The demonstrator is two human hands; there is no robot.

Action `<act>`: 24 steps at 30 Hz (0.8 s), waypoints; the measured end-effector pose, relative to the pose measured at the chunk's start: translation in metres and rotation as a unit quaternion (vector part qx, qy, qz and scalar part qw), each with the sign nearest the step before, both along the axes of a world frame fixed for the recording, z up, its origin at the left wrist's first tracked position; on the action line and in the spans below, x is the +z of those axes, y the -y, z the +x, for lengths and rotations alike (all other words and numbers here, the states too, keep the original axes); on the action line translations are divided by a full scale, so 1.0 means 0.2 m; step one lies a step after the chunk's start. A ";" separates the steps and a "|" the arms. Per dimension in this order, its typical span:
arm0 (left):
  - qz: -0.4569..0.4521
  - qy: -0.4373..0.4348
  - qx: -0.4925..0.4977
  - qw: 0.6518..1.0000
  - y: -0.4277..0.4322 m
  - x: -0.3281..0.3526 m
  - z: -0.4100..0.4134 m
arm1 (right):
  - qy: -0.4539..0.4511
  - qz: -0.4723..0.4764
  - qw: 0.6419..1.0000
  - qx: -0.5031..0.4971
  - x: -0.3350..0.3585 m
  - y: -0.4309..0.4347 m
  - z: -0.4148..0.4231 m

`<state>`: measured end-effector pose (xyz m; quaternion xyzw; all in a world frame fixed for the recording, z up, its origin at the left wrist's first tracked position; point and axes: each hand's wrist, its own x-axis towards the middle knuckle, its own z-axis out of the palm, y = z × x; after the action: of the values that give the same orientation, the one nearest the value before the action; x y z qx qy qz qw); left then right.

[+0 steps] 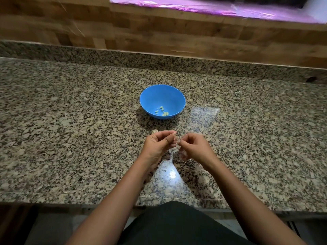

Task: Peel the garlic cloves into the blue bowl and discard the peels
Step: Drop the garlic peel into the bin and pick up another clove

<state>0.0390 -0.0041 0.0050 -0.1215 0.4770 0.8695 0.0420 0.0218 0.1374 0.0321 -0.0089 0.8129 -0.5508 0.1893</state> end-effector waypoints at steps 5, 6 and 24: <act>0.015 0.025 -0.010 1.000 0.02 -0.01 0.01 | -0.092 0.163 0.982 0.016 -0.03 -0.03 0.01; 0.012 0.028 -0.013 0.999 0.02 -0.01 0.01 | -0.096 0.164 0.982 0.007 -0.04 -0.03 0.01; -0.176 -0.015 -0.004 0.984 -0.01 0.02 -0.01 | -0.008 -0.180 0.978 -0.101 -0.01 0.06 0.00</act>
<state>0.0362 -0.0024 0.0085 -0.1122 0.6238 0.7733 0.0169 0.0208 0.1259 0.0307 0.0350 0.6985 -0.7043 0.1218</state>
